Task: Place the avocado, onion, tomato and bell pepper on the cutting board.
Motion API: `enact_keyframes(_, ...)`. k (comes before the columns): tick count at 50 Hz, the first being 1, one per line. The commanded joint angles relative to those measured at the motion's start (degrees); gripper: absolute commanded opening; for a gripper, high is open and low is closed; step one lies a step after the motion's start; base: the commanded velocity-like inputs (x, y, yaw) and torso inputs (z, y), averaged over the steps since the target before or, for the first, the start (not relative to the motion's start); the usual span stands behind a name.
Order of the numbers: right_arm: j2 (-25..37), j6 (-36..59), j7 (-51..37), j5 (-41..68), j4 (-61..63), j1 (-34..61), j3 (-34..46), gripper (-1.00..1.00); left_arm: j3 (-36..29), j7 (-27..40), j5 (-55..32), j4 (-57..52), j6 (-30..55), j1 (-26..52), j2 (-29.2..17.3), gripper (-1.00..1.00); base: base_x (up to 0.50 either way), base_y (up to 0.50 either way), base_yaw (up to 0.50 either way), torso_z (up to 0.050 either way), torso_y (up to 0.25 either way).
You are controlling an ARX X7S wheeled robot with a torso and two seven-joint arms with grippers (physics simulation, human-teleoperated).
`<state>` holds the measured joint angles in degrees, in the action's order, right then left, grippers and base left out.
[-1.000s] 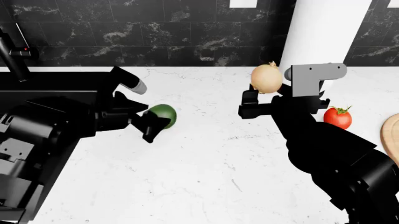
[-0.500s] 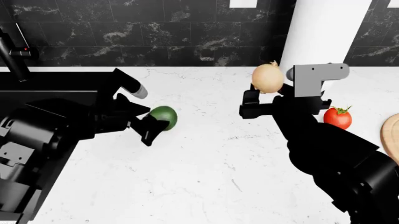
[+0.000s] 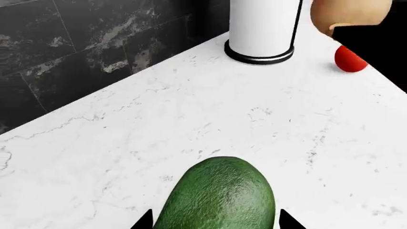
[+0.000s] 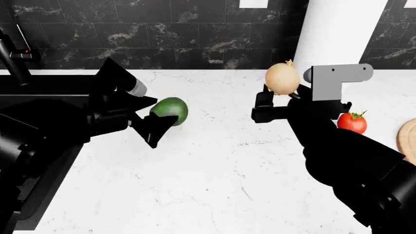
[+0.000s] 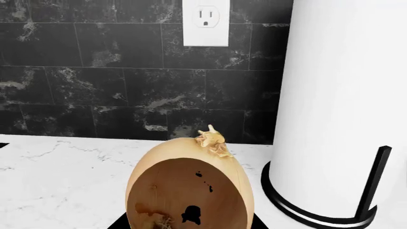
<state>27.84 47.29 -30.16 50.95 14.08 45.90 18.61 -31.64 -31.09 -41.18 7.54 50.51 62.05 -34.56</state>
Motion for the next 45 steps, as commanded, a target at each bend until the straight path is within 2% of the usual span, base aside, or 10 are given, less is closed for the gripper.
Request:
enact_keyframes(1, 0.5, 0.7, 0.1, -0.1, 1.7, -0.1, -0.3, -1.00, 5.5, 4.9, -5.0, -8.1, 0.8, -3.0, -1.8, -1.00, 0.00, 0.00, 0.00, 0.000, 0.000)
enact_keyframes(8, 0.8, 1.2, 0.1, 0.5, 2.5, -0.2, -0.3, -1.00, 10.5, 8.6, -8.5, -13.9, -1.1, -7.1, -2.6, -1.00, 0.00, 0.00, 0.00, 0.000, 0.001)
enact_keyframes(15, 1.8, 1.9, -0.7, 1.2, 4.6, -0.6, -0.7, -1.00, 15.7, 15.3, -12.9, -19.9, -0.6, -11.3, -2.7, -1.00, 0.00, 0.00, 0.00, 0.000, 0.000)
enact_keyframes(25, 2.9, 3.2, -2.7, 2.6, 7.8, -1.1, -1.6, -1.00, 19.6, 23.2, -15.5, -29.3, -0.8, -16.7, -3.3, -1.00, 0.00, 0.00, 0.00, 0.000, 0.000)
enact_keyframes(28, 3.5, 3.5, -3.4, 3.5, 9.1, -1.9, -2.4, -1.00, 19.7, 25.8, -12.3, -32.9, -3.3, -19.4, -3.5, -1.00, 0.00, 0.00, 0.00, 0.000, 0.000)
enact_keyframes(29, 4.0, 3.7, -3.8, 3.9, 10.0, -2.3, -2.9, -1.00, 21.0, 26.7, -15.0, -33.3, -2.1, -19.8, -3.3, -1.00, 0.00, 0.00, 0.00, 0.000, 0.000)
enact_keyframes(33, 5.2, 4.9, -4.8, 5.3, 12.4, -2.1, -3.7, -1.00, 21.1, 30.9, -13.1, -36.8, -3.0, -23.2, -2.9, -1.00, 0.00, 0.00, 0.00, 0.000, 0.000)
enact_keyframes(36, 6.6, 6.6, -5.9, 7.3, 14.8, -2.3, -4.4, -1.00, 22.2, 32.9, -15.2, -40.8, -2.7, -26.0, -3.1, -1.00, 0.00, 0.00, 0.00, 0.000, 0.000)
enact_keyframes(38, 7.1, 7.3, -6.5, 8.0, 15.7, -2.4, -4.7, -1.00, 22.6, 35.7, -17.3, -41.4, -0.4, -25.8, -3.0, -1.00, 0.00, 0.00, 0.00, 0.000, 0.000)
enact_keyframes(45, 8.8, 10.3, -9.8, 12.4, 19.4, -2.9, -6.6, -1.00, 25.7, 39.6, -21.9, -44.4, 0.1, -27.2, -2.6, -1.00, 0.00, 0.00, 0.00, 0.000, 0.001)
